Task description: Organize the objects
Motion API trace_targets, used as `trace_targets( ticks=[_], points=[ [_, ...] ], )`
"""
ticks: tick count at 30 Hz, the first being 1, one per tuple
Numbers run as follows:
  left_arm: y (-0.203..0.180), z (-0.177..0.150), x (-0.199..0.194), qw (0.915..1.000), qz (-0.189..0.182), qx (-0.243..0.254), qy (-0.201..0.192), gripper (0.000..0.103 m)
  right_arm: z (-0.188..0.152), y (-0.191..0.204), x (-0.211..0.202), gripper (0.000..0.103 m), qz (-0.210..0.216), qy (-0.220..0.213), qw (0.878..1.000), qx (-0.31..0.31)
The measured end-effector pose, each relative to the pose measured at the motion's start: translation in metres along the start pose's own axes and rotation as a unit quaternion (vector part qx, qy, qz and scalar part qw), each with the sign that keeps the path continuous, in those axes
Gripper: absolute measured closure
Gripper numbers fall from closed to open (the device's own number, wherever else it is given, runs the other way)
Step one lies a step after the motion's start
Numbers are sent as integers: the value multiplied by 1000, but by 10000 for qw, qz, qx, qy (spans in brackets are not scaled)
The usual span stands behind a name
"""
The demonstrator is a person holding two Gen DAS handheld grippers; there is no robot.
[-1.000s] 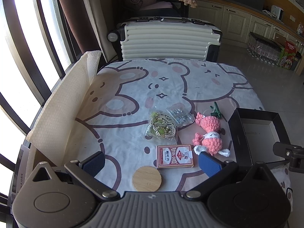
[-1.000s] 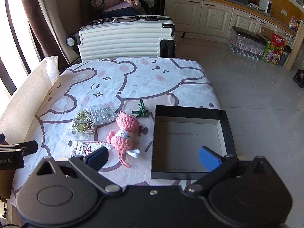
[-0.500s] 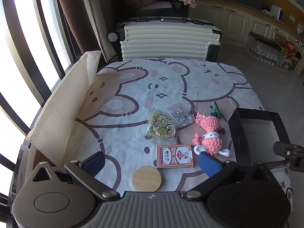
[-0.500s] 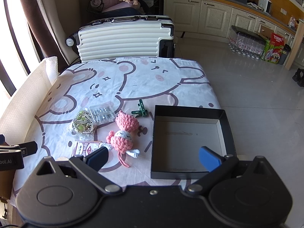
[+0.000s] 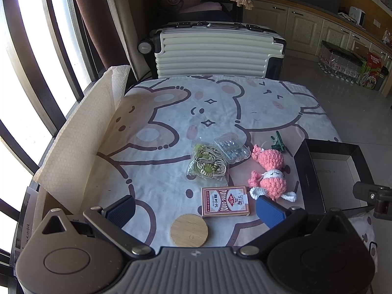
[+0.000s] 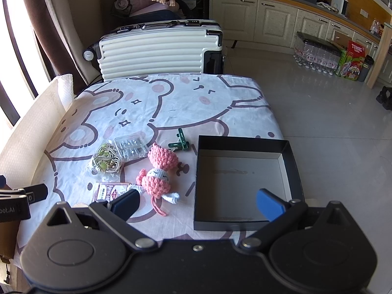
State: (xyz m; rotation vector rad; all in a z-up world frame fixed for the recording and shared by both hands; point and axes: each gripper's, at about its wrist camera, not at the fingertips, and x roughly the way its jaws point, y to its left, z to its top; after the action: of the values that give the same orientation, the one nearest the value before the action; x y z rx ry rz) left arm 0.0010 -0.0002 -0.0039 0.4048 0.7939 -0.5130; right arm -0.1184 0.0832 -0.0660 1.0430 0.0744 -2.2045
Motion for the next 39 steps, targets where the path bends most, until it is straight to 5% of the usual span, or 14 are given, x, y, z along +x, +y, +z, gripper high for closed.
trace_targets(
  ticks=[27,28,39],
  points=[
    [3,-8,6,9906,-701,1136,-290,0,0,-5,8,0,-176,62,9992,360],
    [5,-7,6,9662,-1383,2098,-571,0,1,-4,9,0,-168,70,9992,361],
    [34,6,15,9688,-1354,2006,-529,0,6,26,9,0,-8,82,9998,187]
  ],
)
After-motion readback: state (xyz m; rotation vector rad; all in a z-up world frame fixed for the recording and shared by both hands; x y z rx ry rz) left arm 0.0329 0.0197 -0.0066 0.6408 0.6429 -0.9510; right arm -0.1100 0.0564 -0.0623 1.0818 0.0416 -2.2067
